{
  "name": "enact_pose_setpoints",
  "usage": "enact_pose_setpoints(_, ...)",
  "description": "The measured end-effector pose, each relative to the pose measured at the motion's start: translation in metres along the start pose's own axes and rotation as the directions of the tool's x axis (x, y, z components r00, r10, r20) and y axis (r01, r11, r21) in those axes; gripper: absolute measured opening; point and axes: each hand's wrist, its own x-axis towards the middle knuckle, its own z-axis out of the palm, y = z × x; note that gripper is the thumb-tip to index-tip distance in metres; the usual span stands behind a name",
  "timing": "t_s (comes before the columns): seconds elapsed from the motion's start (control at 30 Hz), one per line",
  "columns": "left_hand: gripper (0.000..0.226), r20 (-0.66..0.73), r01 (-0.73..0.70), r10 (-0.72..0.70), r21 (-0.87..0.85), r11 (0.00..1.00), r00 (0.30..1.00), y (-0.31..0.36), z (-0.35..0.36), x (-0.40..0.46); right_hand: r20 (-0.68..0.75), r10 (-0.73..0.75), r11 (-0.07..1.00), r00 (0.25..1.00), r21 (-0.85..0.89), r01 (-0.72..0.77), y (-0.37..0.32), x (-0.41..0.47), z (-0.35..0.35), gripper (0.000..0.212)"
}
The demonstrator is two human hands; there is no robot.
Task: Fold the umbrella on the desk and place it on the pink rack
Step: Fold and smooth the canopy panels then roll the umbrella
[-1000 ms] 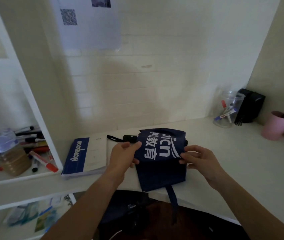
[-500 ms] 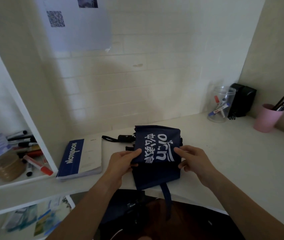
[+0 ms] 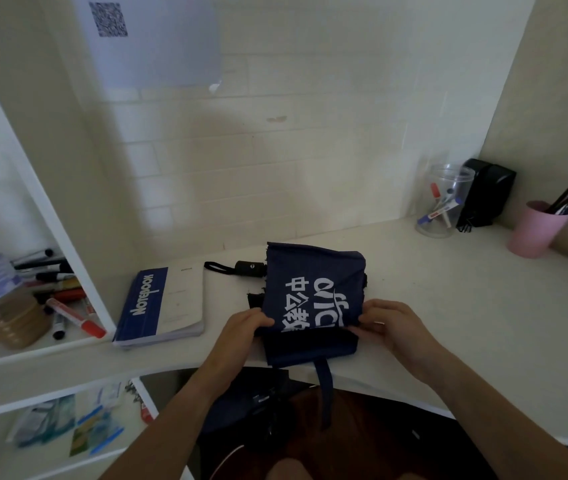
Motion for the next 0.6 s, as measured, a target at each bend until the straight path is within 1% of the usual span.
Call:
enact_pose_setpoints(0.03,0.017,0.017,-0.005,0.005,0.003,1.0,1.0,-0.002,-0.002,0.001,0.012,0.009,1.0,1.0,-0.03,-0.008,0.001,-0.002,0.001,0.014)
enact_pose_setpoints(0.07,0.02,0.037,-0.012,0.011,0.017,1.0,0.999,-0.003,-0.003,0.001,0.015,0.006,0.997,1.0,-0.072,-0.005,0.003,-0.003,0.002,0.019)
enact_pose_setpoints(0.13,0.017,0.08,-0.036,0.03,0.075,0.997,0.996,-0.002,-0.004,-0.002,0.004,-0.032,0.984,0.999,-0.173,0.032,0.007,-0.004,0.006,0.032)
enact_pose_setpoints(0.2,0.028,0.116,-0.061,0.05,0.091,0.994,0.992,-0.004,-0.005,-0.002,-0.009,-0.076,0.964,0.997,-0.255,0.072,0.01,-0.003,0.008,0.04)
enact_pose_setpoints(0.23,0.03,0.107,-0.055,0.046,0.087,0.995,0.993,-0.005,-0.006,-0.001,-0.006,-0.082,0.961,0.997,-0.267,0.077,0.01,-0.003,0.007,0.042)
enact_pose_setpoints(0.3,0.033,0.079,-0.053,0.044,0.11,0.993,0.996,-0.006,-0.007,-0.001,0.006,-0.056,0.97,0.998,-0.237,0.056,0.008,-0.004,0.006,0.041)
enact_pose_setpoints(0.37,0.037,0.042,-0.07,0.063,0.192,0.979,0.997,-0.008,-0.009,0.001,0.027,-0.031,0.975,0.999,-0.219,0.036,0.004,-0.008,0.001,0.039)
enact_pose_setpoints(0.4,0.035,0.041,-0.097,0.09,0.234,0.967,0.995,-0.009,-0.01,0.002,0.037,-0.03,0.97,0.999,-0.239,0.038,0.003,-0.01,-0.002,0.038)
enact_pose_setpoints(0.5,0.033,0.072,-0.177,0.162,0.347,0.921,0.984,-0.009,-0.012,0.002,0.061,-0.036,0.928,0.997,-0.367,0.056,0.002,-0.015,-0.011,0.037)
enact_pose_setpoints(0.6,0.038,0.096,-0.24,0.22,0.429,0.871,0.971,-0.014,-0.014,0.005,0.018,-0.089,0.814,0.996,-0.575,0.083,0.004,-0.015,-0.014,0.031)
